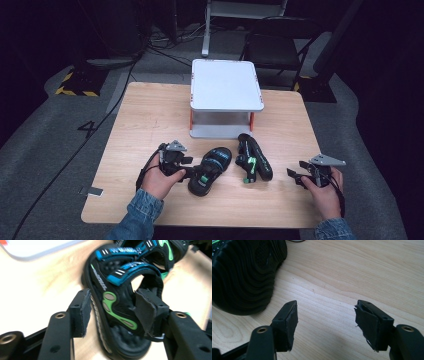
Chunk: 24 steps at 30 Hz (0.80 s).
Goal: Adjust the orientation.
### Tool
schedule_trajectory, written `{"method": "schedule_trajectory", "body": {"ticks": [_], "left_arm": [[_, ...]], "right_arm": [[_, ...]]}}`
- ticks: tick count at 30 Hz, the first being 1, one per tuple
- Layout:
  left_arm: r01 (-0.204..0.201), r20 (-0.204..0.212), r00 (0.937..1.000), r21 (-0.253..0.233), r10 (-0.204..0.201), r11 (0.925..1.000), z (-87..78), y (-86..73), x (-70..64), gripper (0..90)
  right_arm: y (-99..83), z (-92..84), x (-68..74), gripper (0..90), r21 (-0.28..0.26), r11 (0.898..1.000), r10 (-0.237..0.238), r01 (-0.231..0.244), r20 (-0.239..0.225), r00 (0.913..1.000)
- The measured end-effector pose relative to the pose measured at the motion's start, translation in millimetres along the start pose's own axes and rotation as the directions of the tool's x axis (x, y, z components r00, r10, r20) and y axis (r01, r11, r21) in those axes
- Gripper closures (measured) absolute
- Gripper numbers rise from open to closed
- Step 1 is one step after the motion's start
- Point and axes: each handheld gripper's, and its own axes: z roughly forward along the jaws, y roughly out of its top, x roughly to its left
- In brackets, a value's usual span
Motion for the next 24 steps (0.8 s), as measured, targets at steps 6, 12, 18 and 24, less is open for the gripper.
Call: {"method": "schedule_trajectory", "body": {"ticks": [6, 12, 18, 24], "left_arm": [[0.038, 0.075, 0.9965, 0.003, -0.038, 0.9993, -1.7, -3.4, 2.8, 49.6], [0.029, 0.218, 0.9750, 0.068, -0.043, 0.9973, 11.7, -6.4, -6.4, 46.2], [0.021, 0.298, 0.9531, 0.105, -0.052, 0.9942, 14.7, -4.9, -14.8, 42.2], [-0.015, 0.313, 0.9493, 0.125, -0.025, 0.9921, 20.5, -4.0, -26.6, 40.9]], "right_arm": [[-1.2, -1.1, -2.0, 35.3, 0.002, 1.000, 0.006, -0.006, 0.002, 1.0000], [0.6, 2.8, 2.4, 35.1, 0.014, 1.000, -0.014, 0.014, -0.008, 0.9999], [0.5, 3.5, 2.3, 34.9, 0.016, 1.000, -0.010, 0.010, -0.006, 0.9999], [0.6, 4.3, 2.8, 34.9, 0.018, 1.000, -0.012, 0.012, -0.008, 0.9999]]}}
